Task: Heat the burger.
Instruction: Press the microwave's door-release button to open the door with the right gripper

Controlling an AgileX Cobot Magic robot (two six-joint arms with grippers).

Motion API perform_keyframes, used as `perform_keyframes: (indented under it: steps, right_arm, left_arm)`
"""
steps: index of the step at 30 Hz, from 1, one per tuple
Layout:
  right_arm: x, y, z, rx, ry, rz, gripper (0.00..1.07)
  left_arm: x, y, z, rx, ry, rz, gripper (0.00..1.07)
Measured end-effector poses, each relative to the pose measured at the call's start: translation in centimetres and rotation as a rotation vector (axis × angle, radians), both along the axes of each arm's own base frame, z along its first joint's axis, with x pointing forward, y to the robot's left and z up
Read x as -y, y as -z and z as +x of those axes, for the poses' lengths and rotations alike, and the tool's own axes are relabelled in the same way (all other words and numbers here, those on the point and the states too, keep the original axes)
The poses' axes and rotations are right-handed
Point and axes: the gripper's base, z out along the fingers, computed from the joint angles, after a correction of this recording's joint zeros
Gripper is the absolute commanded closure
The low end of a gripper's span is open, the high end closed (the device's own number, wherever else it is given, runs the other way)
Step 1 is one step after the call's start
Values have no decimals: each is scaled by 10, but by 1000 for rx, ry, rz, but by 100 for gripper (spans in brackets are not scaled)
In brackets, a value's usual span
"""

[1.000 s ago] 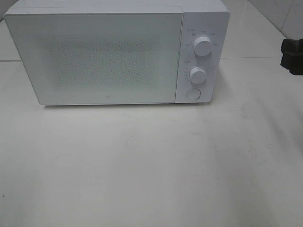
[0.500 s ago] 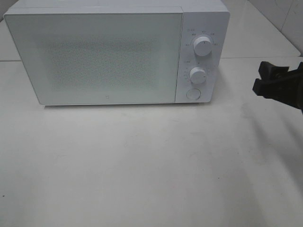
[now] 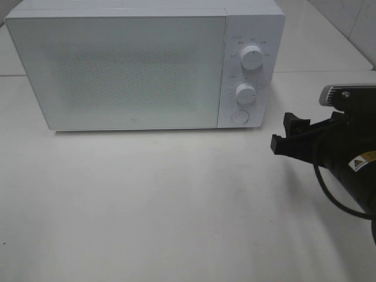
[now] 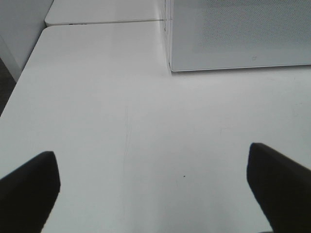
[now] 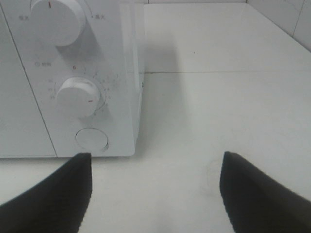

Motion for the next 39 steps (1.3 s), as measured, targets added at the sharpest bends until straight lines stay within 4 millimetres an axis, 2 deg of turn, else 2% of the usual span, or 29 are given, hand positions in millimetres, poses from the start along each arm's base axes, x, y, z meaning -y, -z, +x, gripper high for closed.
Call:
perform_keyframes:
  steps: [10, 17, 21, 25, 26, 27, 28, 29, 30, 31, 32, 33, 34, 35, 37, 39]
  right_arm:
    - [-33, 9, -3, -24, -20, -24, 35]
    - [-38, 8, -4, -18, -22, -6, 35]
    - [-38, 8, -4, -20, 5, 86, 38]
    - [-38, 8, -4, -24, 71, 312, 46]
    - [-38, 8, -4, -24, 71, 312, 46]
    - [-38, 8, -4, -25, 89, 377, 49]
    - [-38, 8, -4, -27, 133, 523, 53]
    - [-38, 8, -4, -27, 133, 523, 53]
    - [-38, 9, -4, -44, 177, 668, 59]
    - [-38, 9, -4, -44, 177, 668, 59]
    - [-38, 10, -5, -62, 225, 820, 61]
    - [-38, 11, -5, -65, 244, 877, 67]
    - [-38, 11, -5, -65, 244, 877, 67]
    - [-38, 11, -5, -66, 282, 1002, 72]
    - [-38, 11, -5, -68, 300, 1058, 75]
    - [-38, 11, -5, -69, 343, 1199, 83]
  left_arm:
    - [0, 0, 0, 0, 0, 0, 7]
    - [0, 0, 0, 0, 0, 0, 7]
    - [0, 0, 0, 0, 0, 0, 7]
    - [0, 0, 0, 0, 0, 0, 7]
    - [0, 0, 0, 0, 0, 0, 7]
    - [0, 0, 0, 0, 0, 0, 7]
    - [0, 0, 0, 0, 0, 0, 7]
    - [0, 0, 0, 0, 0, 0, 7]
    - [0, 0, 0, 0, 0, 0, 7]
    - [0, 0, 0, 0, 0, 0, 7]
    - [0, 0, 0, 0, 0, 0, 7]
    - [0, 0, 0, 0, 0, 0, 7]
    - [0, 0, 0, 0, 0, 0, 7]
    - [0, 0, 0, 0, 0, 0, 7]
    - [0, 0, 0, 0, 0, 0, 7]
    - [0, 0, 0, 0, 0, 0, 7]
